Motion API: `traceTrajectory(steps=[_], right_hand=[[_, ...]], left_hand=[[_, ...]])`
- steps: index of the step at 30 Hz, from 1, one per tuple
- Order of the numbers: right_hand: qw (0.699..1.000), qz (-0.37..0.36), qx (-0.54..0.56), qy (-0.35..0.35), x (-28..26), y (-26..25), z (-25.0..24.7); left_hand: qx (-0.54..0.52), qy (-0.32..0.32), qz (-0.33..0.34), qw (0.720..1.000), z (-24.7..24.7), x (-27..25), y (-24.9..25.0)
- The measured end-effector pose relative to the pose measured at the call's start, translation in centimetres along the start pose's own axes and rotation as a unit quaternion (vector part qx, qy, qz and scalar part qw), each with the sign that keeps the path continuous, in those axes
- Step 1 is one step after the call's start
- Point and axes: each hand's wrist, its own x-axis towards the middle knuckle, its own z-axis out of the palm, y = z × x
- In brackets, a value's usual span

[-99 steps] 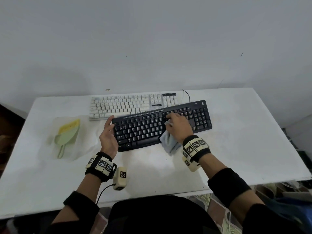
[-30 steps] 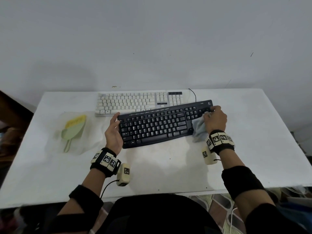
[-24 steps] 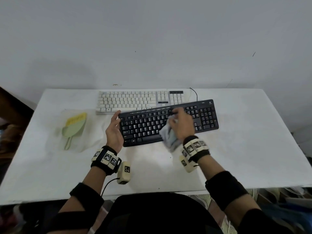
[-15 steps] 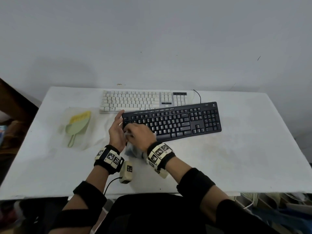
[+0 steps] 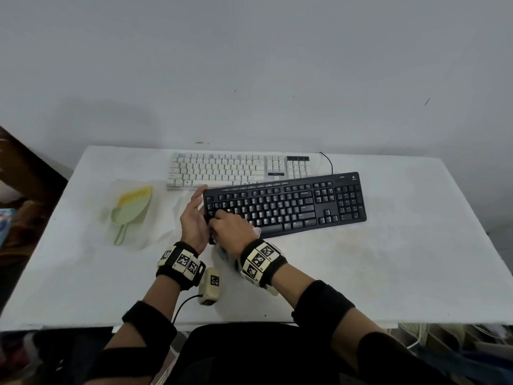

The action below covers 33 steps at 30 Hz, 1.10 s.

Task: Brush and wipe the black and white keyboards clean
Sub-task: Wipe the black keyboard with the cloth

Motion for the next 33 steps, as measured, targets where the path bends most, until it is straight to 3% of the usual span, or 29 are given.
traceTrajectory(steps=[5, 10, 17, 27, 33], right_hand=[[0.997, 0.064, 0.007, 0.048, -0.7, 2.3, -1.0], [0.994, 0.104, -0.005, 0.042, -1.8, 5.0, -2.3], [0.998, -0.025, -0.051, 0.002, 0.2, 1.3, -1.6], [0.994, 0.062, -0.081, -0.030, -2.8, 4.8, -3.3], [0.997, -0.068, -0.018, -0.015, -0.4, 3.1, -3.3]], left_hand=[[-0.003, 0.006, -0.003, 1.000, 0.0, 0.2, 0.1], [0.010, 0.001, -0.001, 1.000, 0.2, 0.1, 0.0], [0.017, 0.005, 0.017, 1.000, 0.2, -0.1, 0.0], [0.010, 0.018, 0.011, 1.000, 0.9, -0.2, 0.1], [0.009, 0.022, 0.033, 0.999, 1.0, -0.3, -0.2]])
